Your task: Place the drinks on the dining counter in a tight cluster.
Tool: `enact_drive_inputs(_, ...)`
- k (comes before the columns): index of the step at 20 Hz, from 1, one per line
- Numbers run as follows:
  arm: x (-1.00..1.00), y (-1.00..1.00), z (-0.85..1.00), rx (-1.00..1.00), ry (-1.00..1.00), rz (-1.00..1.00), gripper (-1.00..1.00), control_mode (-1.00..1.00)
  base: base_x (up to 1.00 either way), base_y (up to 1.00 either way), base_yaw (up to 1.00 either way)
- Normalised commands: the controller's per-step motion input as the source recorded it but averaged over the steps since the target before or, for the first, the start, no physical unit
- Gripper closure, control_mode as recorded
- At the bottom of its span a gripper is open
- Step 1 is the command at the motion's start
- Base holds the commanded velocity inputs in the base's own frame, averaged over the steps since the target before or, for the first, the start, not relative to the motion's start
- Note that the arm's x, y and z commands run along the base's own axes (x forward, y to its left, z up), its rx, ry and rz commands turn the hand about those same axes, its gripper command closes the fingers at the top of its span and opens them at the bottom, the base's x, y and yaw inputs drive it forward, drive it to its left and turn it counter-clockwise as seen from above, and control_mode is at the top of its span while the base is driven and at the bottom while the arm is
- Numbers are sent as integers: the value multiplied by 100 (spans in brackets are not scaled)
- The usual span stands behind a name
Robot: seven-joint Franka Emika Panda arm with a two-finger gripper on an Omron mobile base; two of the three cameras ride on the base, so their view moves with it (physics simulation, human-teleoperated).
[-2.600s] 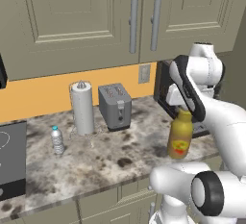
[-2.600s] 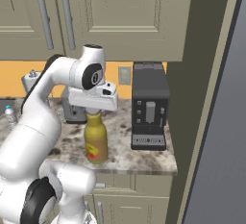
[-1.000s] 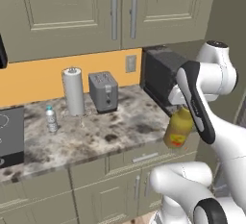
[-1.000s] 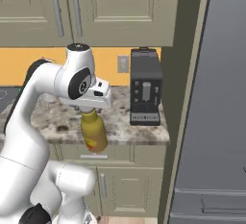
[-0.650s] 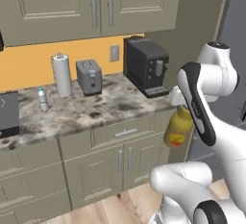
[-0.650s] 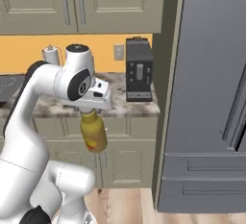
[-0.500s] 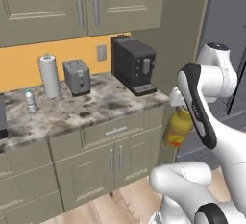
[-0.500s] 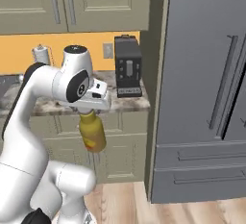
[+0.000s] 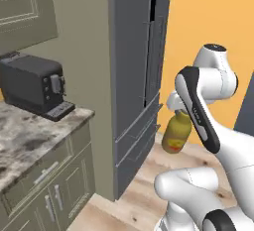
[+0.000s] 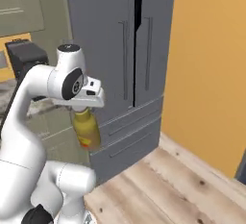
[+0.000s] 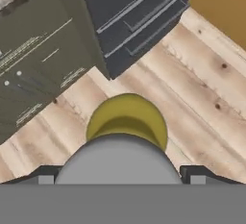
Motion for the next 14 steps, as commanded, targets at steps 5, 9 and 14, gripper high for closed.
enact_drive_inputs(5, 0, 0, 0, 0, 0, 0, 100, 100, 0, 0, -100)
enact_drive_inputs(9, 0, 0, 0, 0, 0, 0, 100, 100, 0, 0, -100)
enact_drive_inputs(14, 0, 0, 0, 0, 0, 0, 100, 100, 0, 0, -99)
